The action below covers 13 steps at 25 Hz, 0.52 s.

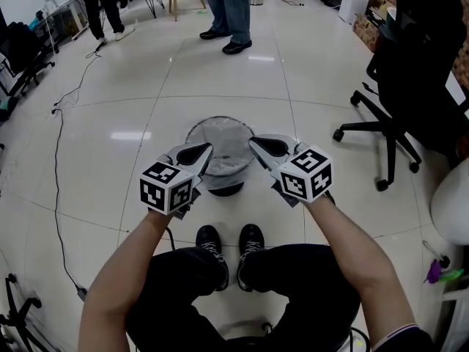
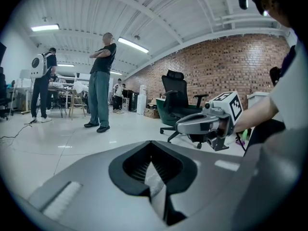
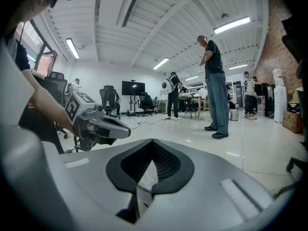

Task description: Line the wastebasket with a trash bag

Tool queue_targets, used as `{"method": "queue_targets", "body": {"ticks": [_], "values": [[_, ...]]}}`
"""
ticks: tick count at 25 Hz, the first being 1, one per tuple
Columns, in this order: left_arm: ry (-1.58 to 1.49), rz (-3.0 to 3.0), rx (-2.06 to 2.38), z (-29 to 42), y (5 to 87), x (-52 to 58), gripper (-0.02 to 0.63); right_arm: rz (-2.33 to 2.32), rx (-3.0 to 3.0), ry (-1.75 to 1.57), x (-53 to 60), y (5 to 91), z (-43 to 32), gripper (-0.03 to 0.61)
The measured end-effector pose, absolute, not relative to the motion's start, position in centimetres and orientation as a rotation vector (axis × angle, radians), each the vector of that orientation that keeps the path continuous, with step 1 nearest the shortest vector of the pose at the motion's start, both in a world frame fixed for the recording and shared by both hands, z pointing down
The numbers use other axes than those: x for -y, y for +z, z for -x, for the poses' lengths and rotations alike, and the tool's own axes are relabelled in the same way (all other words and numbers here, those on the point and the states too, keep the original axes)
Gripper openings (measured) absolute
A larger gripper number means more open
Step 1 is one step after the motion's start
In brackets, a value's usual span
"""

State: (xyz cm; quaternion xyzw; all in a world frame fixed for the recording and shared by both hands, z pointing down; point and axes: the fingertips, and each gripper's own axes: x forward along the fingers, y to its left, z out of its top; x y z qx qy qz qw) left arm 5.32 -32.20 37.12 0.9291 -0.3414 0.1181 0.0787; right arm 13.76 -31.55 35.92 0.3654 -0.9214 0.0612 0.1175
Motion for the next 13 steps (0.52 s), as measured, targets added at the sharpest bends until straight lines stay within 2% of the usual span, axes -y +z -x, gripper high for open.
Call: {"method": "queue_targets", "body": {"ticks": [13], "values": [[0.370,-2.789,0.994,-5.70,37.30,31.92,0.011,-1.076,2.692,0.174,31.60,35.74,-13.78,0.000]]}}
